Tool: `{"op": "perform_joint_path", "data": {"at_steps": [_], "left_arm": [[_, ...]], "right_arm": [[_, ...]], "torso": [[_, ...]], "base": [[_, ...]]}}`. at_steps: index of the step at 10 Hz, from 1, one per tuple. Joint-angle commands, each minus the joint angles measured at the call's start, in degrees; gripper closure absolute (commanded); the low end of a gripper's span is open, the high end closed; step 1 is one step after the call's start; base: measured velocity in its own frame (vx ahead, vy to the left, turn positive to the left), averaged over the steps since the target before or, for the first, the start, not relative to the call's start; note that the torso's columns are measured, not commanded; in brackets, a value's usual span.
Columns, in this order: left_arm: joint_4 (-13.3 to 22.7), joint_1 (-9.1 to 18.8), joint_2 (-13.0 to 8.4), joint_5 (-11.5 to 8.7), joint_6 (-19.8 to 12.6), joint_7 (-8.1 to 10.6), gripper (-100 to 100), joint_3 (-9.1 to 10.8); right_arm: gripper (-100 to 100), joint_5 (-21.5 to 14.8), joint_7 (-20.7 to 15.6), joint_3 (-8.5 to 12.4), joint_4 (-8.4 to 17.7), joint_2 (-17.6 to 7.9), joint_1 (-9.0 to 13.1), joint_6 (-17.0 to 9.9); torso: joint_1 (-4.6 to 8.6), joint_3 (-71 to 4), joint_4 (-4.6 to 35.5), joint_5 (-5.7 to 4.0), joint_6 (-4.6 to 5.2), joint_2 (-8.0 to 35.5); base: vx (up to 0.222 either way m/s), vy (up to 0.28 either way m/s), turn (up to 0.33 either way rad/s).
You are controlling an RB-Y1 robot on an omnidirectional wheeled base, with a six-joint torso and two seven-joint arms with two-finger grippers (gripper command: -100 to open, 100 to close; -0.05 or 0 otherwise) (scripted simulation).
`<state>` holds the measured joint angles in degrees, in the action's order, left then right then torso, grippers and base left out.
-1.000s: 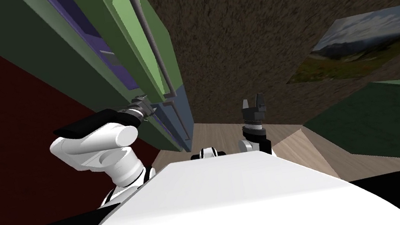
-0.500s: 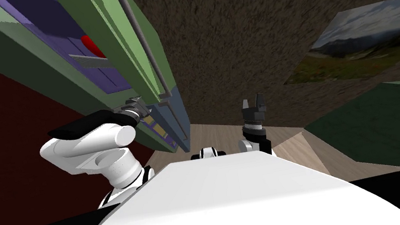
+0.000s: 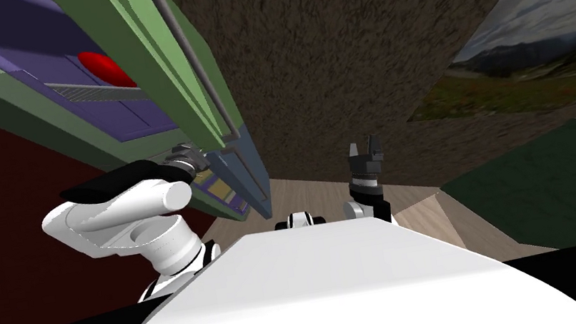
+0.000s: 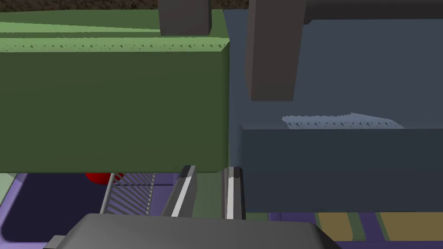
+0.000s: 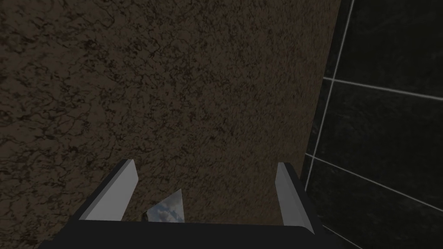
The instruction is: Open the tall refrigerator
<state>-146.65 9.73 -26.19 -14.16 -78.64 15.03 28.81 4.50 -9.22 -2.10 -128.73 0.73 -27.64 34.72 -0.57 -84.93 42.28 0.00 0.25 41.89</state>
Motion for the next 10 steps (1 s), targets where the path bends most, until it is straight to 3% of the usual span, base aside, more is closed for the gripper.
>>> {"op": "perform_joint_path", "data": {"at_steps": [1, 3, 4, 6, 10], "left_arm": [[-0.3, -0.4, -0.2, 2.1, -0.5, 0.55, 100, 1.16], [-0.6, -0.8, -0.5, 4.3, -1.1, 1.1, 100, 2.32], [-0.6, -0.8, -0.5, 4.3, -1.1, 1.1, 100, 2.32], [-0.8, -1.3, -0.7, 6.4, -1.6, 1.64, 100, 3.48], [-1.4, -2.1, -1.1, 10.7, -2.6, 2.74, 100, 5.8]], "right_arm": [[0, 0.0, 0.0, 0.0, 0.0, 0.0, 0.0, 0.0], [0, 0.0, 0.0, 0.0, 0.0, 0.0, 0.0, 0.0], [0, 0.0, 0.0, 0.0, 0.0, 0.0, 0.0, 0.0], [0, 0.0, 0.0, 0.0, 0.0, 0.0, 0.0, 0.0], [0, 0.0, 0.0, 0.0, 0.0, 0.0, 0.0, 0.0]], "torso": [[0.31, 0.1, 0.0, 0.03, -0.16, 0.0], [1.09, -0.1, -0.2, -0.15, -0.05, -0.2], [0.88, -0.1, -0.2, -0.09, -0.11, -0.2], [0.3, 0.4, 0.0, 0.09, -0.17, 0.5], [0.71, 0.4, 0.0, -0.05, -0.23, 0.4]], "base": [[0.161, -0.294, 0.067], [0.216, -0.377, 0.088], [0.125, -0.29, 0.042], [0.125, -0.28, 0.034], [0.182, -0.392, 0.077]]}}
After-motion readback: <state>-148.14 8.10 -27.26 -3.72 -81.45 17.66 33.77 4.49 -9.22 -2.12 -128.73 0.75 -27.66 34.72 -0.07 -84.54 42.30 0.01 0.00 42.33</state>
